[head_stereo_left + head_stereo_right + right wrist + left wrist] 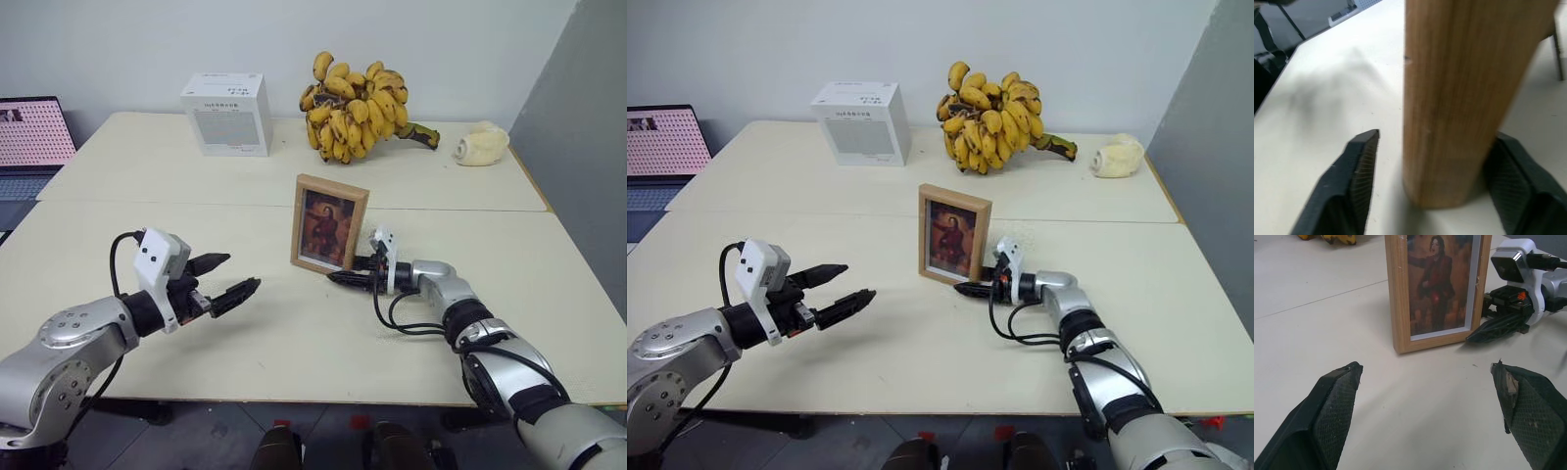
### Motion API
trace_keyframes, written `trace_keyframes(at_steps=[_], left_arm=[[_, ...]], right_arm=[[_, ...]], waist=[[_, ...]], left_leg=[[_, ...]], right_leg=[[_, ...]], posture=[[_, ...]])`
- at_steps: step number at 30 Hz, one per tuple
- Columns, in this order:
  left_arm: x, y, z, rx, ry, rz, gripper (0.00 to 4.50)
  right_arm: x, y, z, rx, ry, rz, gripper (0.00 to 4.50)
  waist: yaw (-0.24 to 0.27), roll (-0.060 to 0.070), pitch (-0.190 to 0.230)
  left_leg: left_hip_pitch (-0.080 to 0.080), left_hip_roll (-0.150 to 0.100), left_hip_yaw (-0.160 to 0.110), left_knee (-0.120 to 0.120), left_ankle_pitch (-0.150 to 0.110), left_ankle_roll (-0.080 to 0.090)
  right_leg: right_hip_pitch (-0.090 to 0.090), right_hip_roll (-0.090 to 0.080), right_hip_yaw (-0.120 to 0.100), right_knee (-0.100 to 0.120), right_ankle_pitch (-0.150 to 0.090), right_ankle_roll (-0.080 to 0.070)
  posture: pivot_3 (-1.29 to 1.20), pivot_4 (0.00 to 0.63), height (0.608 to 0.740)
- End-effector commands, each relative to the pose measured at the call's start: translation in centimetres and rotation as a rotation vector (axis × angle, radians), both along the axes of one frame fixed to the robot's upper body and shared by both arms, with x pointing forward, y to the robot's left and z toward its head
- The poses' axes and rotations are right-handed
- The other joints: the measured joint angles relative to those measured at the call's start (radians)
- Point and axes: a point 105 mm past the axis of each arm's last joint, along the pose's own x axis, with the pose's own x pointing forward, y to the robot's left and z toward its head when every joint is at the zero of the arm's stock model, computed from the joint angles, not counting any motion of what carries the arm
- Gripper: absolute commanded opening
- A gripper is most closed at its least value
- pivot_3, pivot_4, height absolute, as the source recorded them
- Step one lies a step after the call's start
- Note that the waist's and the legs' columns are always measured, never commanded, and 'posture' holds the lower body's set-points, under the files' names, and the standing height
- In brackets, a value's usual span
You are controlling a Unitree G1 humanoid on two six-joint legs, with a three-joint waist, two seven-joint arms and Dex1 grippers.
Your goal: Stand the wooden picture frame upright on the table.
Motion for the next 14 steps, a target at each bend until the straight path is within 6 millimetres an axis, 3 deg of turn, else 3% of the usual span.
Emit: trace_keyframes(at_steps=[1,2,4,6,9,14], left_arm=[[0.6,0.0,0.9,0.018,-0.038,-0.019,4.5],[0.7,0.2,1.0,0.018,-0.036,-0.022,4.5],[1.1,0.6,1.3,0.024,-0.011,-0.034,4.5],[1.5,1.1,1.6,0.052,0.002,-0.043,4.5],[2.2,1.8,2.1,0.062,0.015,-0.057,4.5],[3.3,2.6,2.6,0.07,0.038,-0.085,4.5]], right_arm=[[0.3,-4.9,0.6,-0.076,-0.083,-0.078,4.14],[0.2,-6.0,0.9,-0.097,-0.098,-0.093,4.41],[-0.7,-9.4,2.6,-0.164,-0.157,-0.138,4.47],[-2.7,-10.8,4.8,-0.207,-0.185,-0.148,4.47],[-6.2,-10.2,7.6,-0.219,-0.169,-0.133,4.47],[-9.0,-8.0,10.0,-0.159,-0.119,-0.229,4.47]], waist=[[0.004,0.0,0.0],[0.006,0.0,0.0],[0.01,0.0,0.0],[0.014,0.001,0.001],[0.007,0.004,0.002],[-0.019,0.003,0.002]], left_leg=[[0.0,0.0,0.0,0.0,0.0,0.0],[0.0,0.0,0.0,0.0,0.0,0.0],[0.0,0.0,0.001,0.0,0.0,0.0],[-0.002,0.0,0.001,-0.001,0.0,0.0],[-0.002,0.0,-0.001,-0.002,0.0,0.0],[0.002,0.003,-0.002,-0.002,0.0,0.0]], right_leg=[[0.0,0.0,0.0,0.0,0.0,0.0],[0.0,-0.001,0.0,0.0,0.0,0.0],[0.0,-0.001,0.001,-0.001,0.0,0.0],[0.0,-0.001,-0.001,-0.001,0.0,0.0],[-0.002,0.0,0.001,-0.001,-0.001,-0.001],[-0.001,0.006,0.001,0.0,-0.001,0.0]], posture=[[0.0,0.15,0.74],[0.0,0.15,0.74],[0.0,0.15,0.74],[0.0,0.15,0.74],[0.0,0.15,0.74],[0.0,0.15,0.74]])
